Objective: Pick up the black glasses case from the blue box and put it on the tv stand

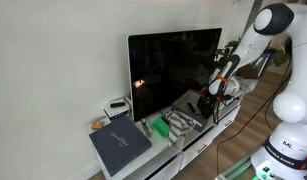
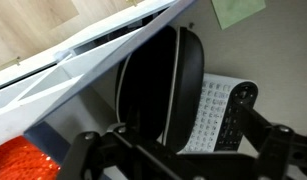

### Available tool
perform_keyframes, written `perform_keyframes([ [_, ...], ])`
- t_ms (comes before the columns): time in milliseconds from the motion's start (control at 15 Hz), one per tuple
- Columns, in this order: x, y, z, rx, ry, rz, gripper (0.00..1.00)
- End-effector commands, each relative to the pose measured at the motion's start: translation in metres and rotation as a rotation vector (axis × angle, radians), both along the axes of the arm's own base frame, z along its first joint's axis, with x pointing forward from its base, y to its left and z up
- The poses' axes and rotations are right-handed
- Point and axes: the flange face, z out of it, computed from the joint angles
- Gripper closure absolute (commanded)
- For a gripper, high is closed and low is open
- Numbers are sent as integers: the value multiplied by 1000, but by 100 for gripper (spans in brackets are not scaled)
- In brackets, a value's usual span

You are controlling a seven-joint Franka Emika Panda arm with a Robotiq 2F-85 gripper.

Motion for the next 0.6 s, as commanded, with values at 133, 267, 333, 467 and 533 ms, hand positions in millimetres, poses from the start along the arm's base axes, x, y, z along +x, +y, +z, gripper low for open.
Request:
perform_keyframes([
  [133,29,-10,-23,95,-41,23,6],
  [267,35,-16,-28,101,-45,25,15],
  [333,37,-18,-30,104,-45,25,16],
  [467,40,-23,-34,112,-39,27,40],
  [533,41,-23,-36,124,-37,29,49],
])
